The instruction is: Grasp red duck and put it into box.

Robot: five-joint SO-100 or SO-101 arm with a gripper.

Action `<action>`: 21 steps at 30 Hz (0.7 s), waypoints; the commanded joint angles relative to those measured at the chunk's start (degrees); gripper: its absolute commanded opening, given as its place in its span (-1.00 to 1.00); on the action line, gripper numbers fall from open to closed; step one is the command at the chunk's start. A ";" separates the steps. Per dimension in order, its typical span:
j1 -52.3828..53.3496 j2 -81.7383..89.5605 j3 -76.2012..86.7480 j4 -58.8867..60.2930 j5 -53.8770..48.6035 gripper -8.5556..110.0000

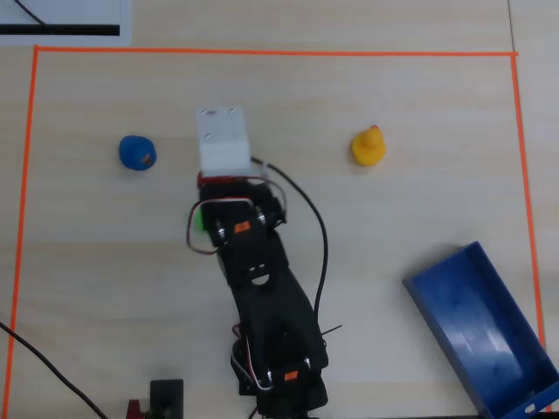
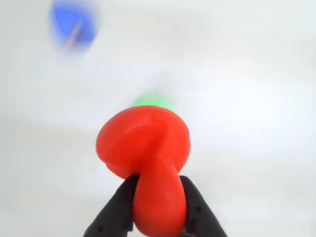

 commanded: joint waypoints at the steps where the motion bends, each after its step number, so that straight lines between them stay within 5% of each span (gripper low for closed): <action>1: 26.72 -3.96 -10.11 -3.87 -5.63 -0.86; 12: 69.70 -12.57 -15.38 -4.83 -19.95 -0.86; 21: 87.36 -21.36 -21.53 -1.58 -22.15 -0.86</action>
